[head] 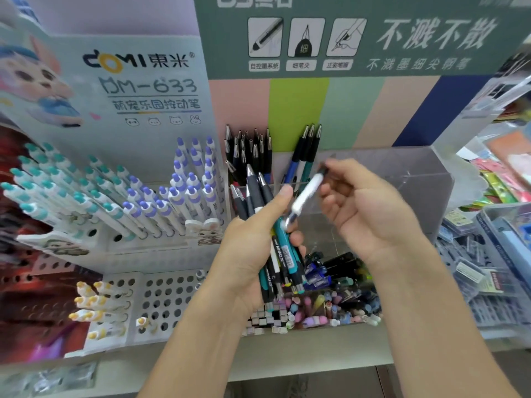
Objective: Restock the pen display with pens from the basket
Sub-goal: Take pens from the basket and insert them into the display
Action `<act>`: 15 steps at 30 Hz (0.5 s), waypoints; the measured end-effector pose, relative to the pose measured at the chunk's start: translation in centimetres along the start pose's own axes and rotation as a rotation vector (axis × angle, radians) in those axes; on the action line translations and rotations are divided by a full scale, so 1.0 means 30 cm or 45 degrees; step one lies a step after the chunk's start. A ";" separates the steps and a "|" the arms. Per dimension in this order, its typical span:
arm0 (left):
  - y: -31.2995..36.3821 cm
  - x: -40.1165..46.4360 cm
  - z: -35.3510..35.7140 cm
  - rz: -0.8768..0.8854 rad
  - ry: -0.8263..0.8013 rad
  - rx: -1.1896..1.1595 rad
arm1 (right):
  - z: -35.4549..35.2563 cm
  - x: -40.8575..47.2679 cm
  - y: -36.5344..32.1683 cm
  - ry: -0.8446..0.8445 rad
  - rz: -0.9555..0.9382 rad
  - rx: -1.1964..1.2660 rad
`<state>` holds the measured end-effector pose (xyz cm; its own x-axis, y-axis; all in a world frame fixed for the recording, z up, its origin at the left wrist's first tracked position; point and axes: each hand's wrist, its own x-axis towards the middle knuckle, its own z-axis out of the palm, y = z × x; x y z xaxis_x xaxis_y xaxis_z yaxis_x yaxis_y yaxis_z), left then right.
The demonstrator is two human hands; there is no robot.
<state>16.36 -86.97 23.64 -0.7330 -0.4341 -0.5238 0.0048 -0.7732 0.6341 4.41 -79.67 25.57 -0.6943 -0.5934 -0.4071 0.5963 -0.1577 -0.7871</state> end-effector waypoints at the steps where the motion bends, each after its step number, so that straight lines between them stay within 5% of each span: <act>1: 0.002 0.002 -0.003 -0.002 0.004 -0.047 | -0.001 0.008 -0.012 0.031 -0.121 0.040; 8: 0.016 0.004 -0.013 0.011 -0.002 -0.114 | 0.037 0.065 -0.076 0.100 -1.041 -0.702; 15: 0.019 -0.003 -0.011 0.041 -0.017 -0.079 | 0.059 0.135 -0.004 0.064 -1.046 -1.240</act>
<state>16.67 -87.53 23.87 -0.7409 -0.4532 -0.4957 0.0703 -0.7863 0.6138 2.25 -83.45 24.83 -0.7444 -0.5631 0.3588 -0.5402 0.1922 -0.8193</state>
